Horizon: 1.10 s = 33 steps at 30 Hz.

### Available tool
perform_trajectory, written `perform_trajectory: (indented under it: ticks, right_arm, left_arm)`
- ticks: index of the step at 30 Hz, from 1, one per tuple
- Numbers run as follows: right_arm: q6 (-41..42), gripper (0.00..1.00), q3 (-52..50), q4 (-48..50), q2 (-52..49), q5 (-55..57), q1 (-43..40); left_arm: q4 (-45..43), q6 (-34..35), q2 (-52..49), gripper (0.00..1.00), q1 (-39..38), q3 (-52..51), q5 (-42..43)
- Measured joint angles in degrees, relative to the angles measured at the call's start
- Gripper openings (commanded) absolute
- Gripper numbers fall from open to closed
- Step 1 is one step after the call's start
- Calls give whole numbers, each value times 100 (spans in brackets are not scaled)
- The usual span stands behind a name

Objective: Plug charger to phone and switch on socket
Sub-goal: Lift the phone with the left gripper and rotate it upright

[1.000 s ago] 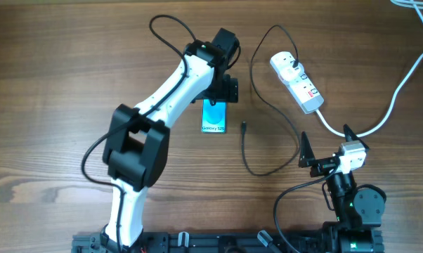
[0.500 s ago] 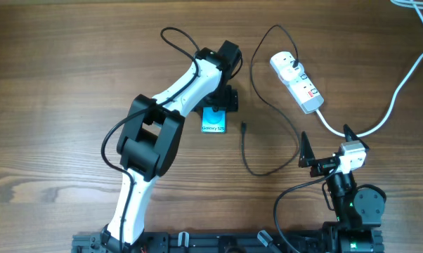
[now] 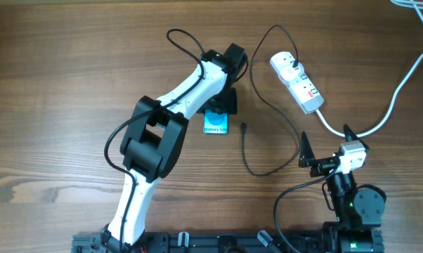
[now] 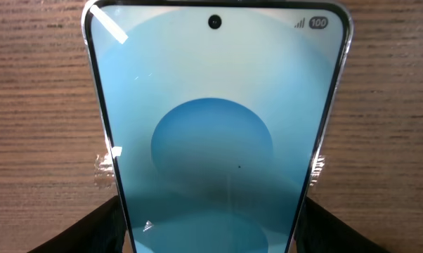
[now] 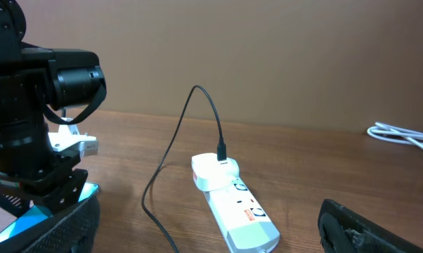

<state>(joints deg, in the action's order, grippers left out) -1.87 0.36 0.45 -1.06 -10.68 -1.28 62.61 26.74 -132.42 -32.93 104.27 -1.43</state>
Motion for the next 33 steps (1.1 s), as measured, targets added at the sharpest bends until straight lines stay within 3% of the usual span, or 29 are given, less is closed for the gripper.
perform_trajectory:
  ticks: [5,13,19,23,33]
  right_arm:
    - [0,100,0,0,0,0,0]
    - [0,100,0,0,0,-2,0]
    - [0,100,0,0,0,0,0]
    - [0,100,0,0,0,-2,0]
    - [0,100,0,0,0,0,0]
  left_arm:
    - [87,83,195,67,166,-118,-15]
    - [273,127,1349,67,529,-131,22]
    - [251,151,1646,68,557,-131,890]
    - [251,170,1812,68,855,-131,2214]
    - [125,299,1823,70,2103,-131,6684]
